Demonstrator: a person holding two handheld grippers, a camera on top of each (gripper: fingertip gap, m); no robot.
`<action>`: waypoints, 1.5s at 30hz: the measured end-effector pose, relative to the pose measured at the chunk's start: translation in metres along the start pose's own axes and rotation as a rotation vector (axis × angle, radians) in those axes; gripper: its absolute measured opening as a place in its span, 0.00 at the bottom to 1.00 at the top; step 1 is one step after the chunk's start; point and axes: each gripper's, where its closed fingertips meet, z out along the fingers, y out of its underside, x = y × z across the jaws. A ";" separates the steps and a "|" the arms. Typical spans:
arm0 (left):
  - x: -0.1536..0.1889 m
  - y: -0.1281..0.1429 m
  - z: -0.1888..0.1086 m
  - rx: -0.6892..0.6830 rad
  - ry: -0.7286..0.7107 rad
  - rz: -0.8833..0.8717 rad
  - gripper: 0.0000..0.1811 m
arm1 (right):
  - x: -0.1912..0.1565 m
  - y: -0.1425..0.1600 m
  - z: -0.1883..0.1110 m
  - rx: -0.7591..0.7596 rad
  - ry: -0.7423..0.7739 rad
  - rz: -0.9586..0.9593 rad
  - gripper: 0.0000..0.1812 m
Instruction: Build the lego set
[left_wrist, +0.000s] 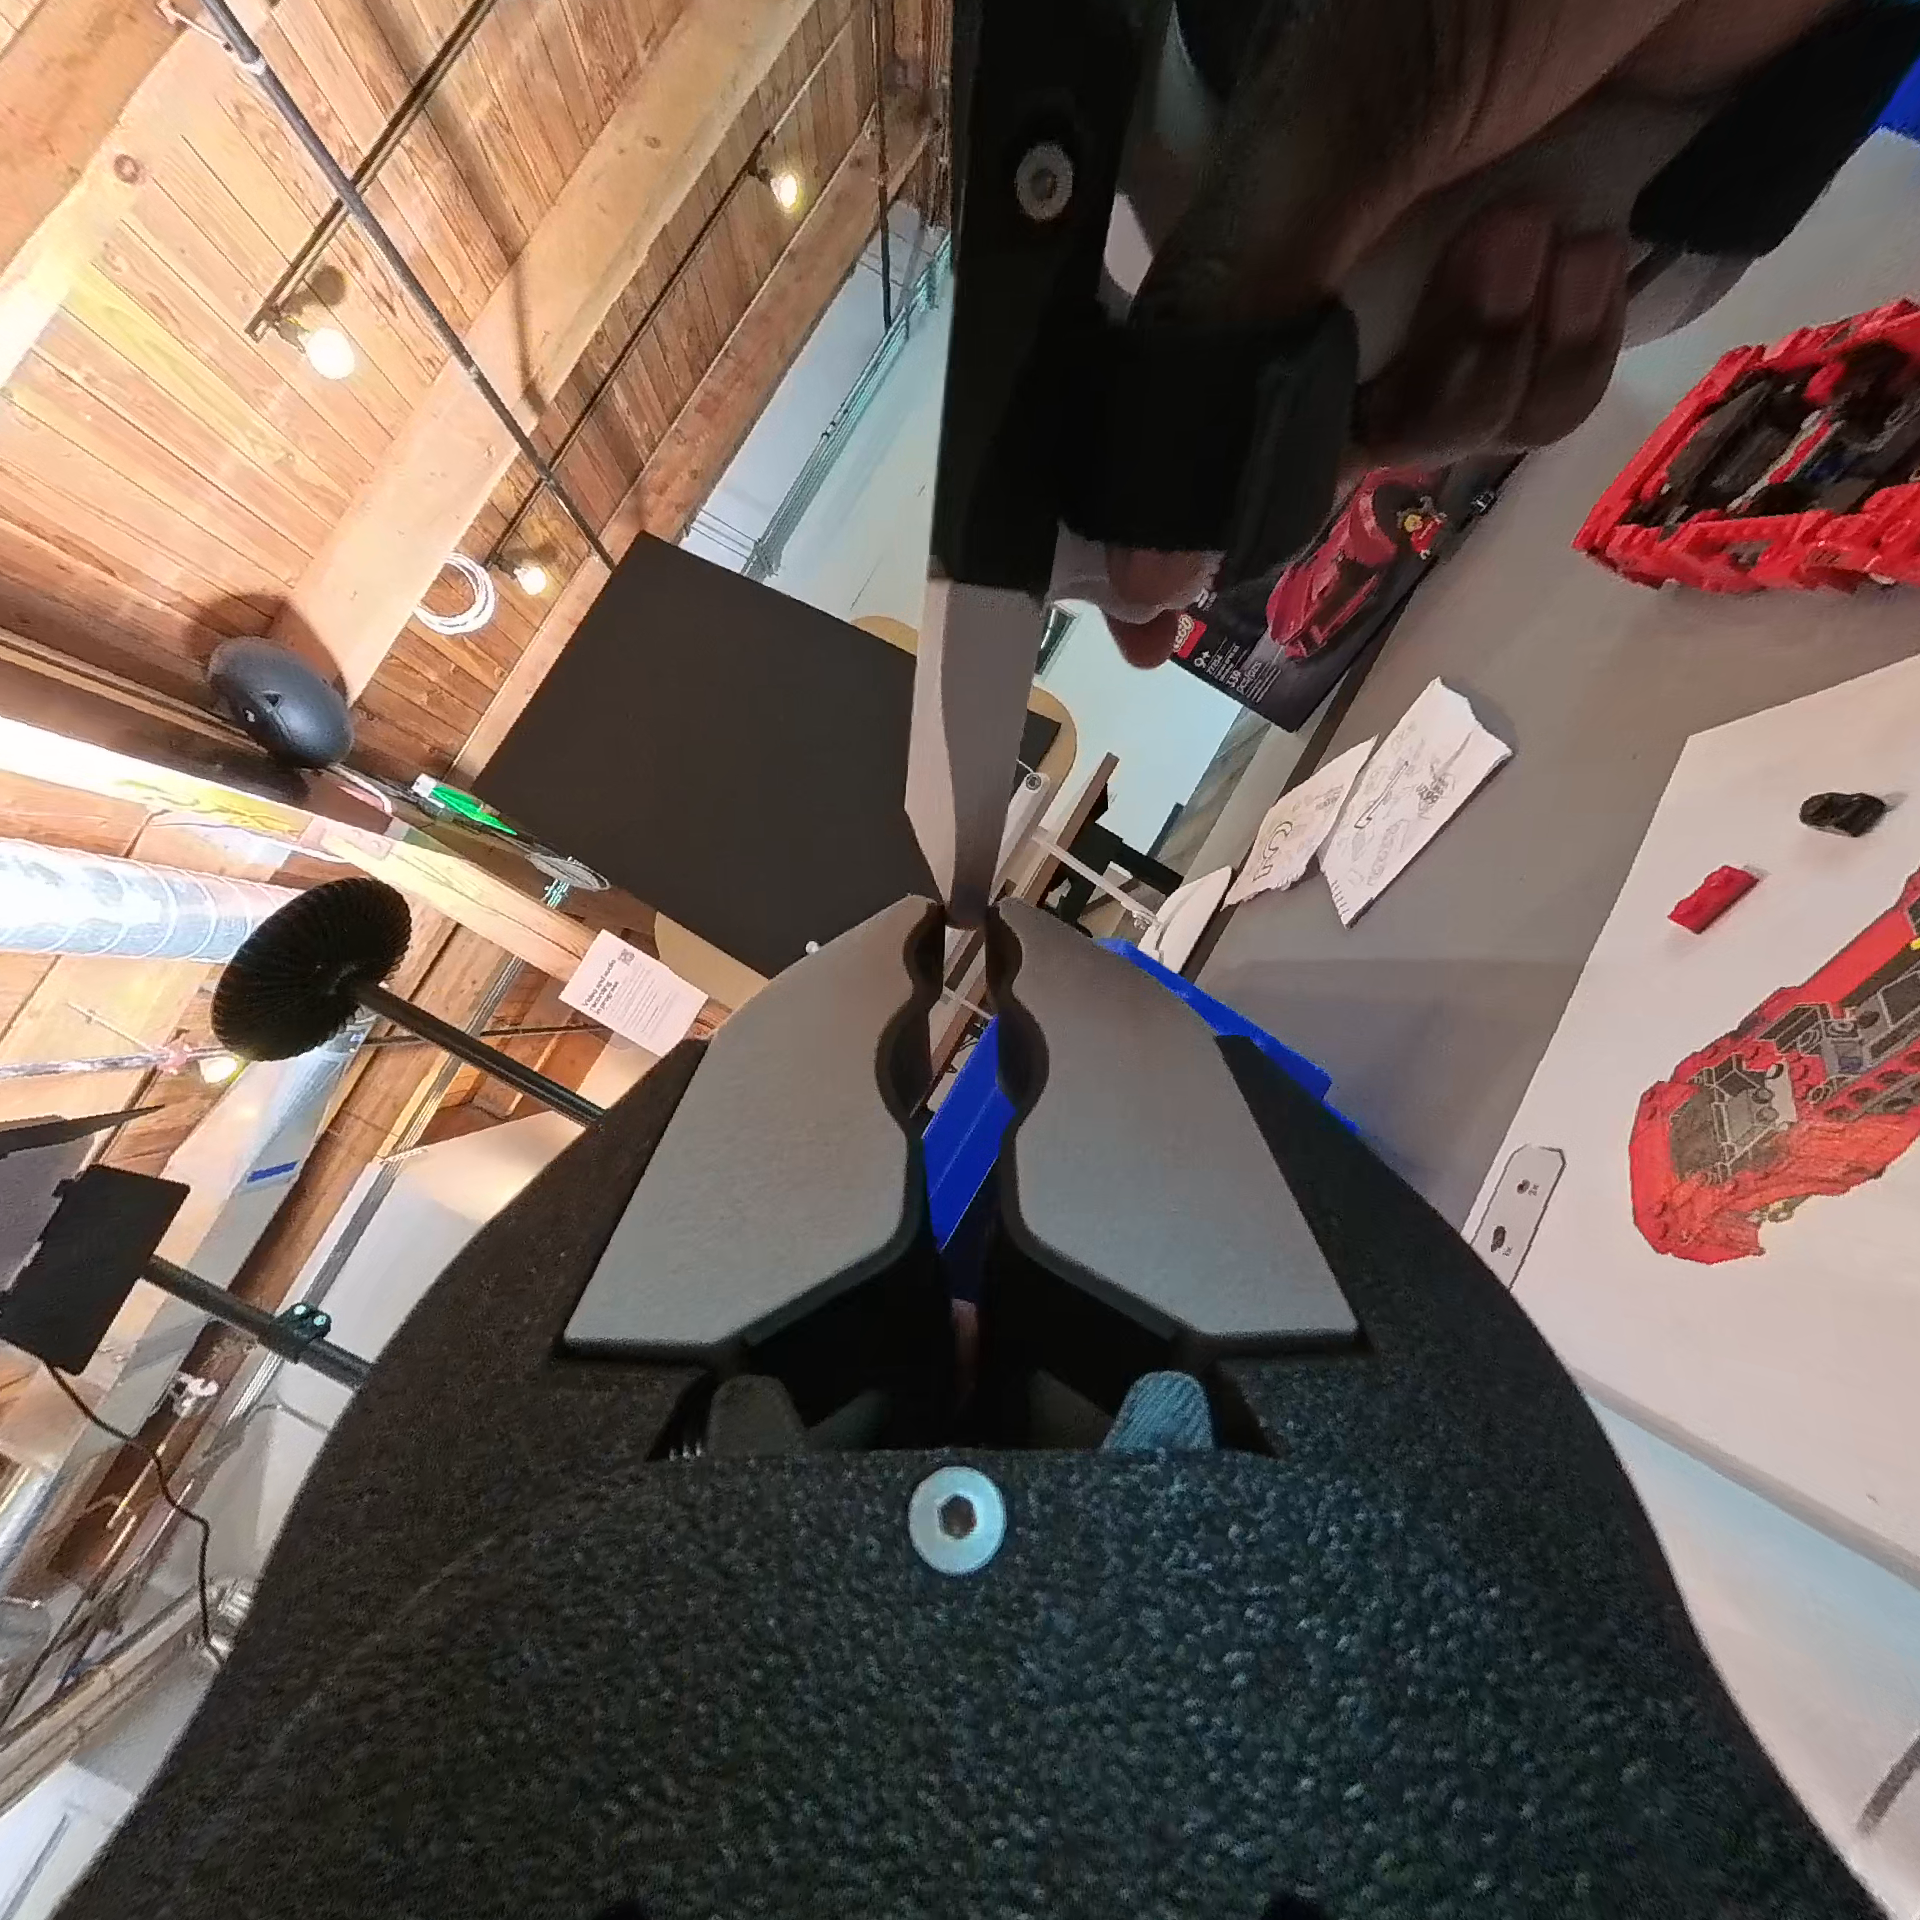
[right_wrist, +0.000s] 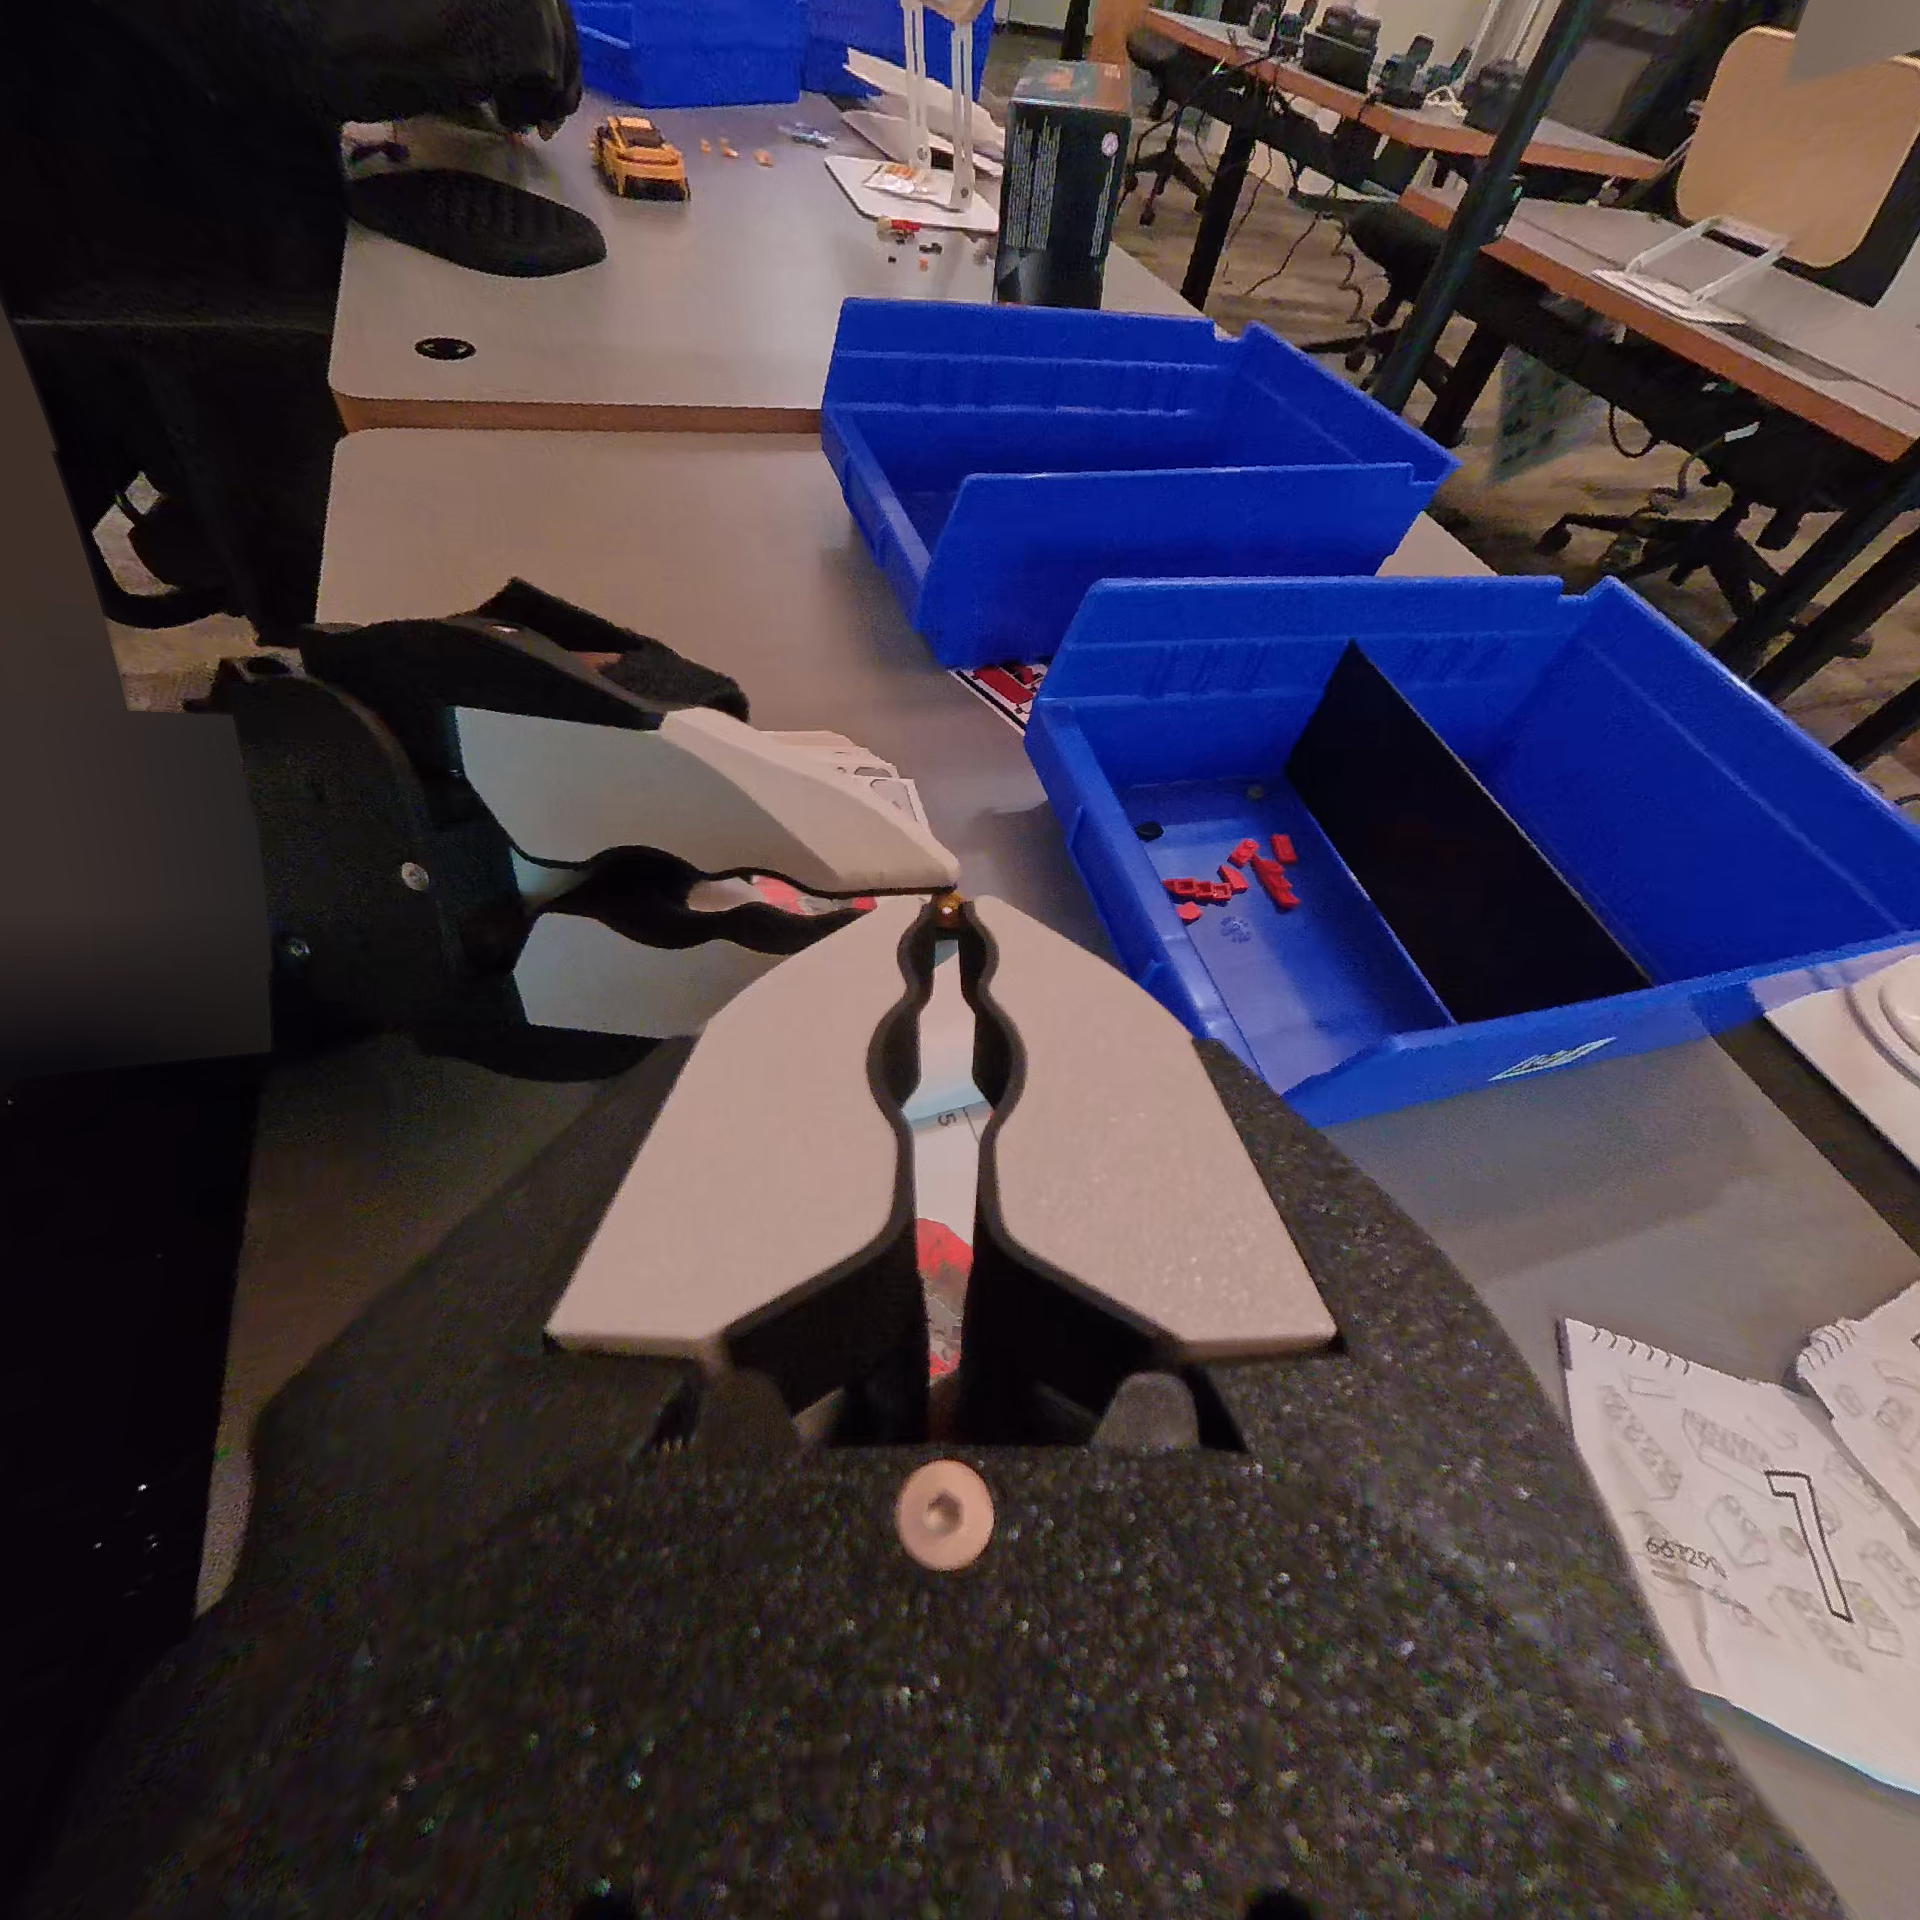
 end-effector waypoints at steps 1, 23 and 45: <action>0.000 -0.001 0.001 0.003 0.000 -0.005 0.04 | 0.000 0.000 -0.001 0.009 0.001 -0.001 0.02; 0.093 0.015 0.014 -0.313 0.685 -1.152 0.01 | 0.055 0.185 -0.154 -0.776 -0.103 0.063 0.02; 0.097 0.012 0.010 -0.245 0.715 -1.176 0.01 | 0.049 0.207 -0.138 -1.026 -0.194 0.012 0.02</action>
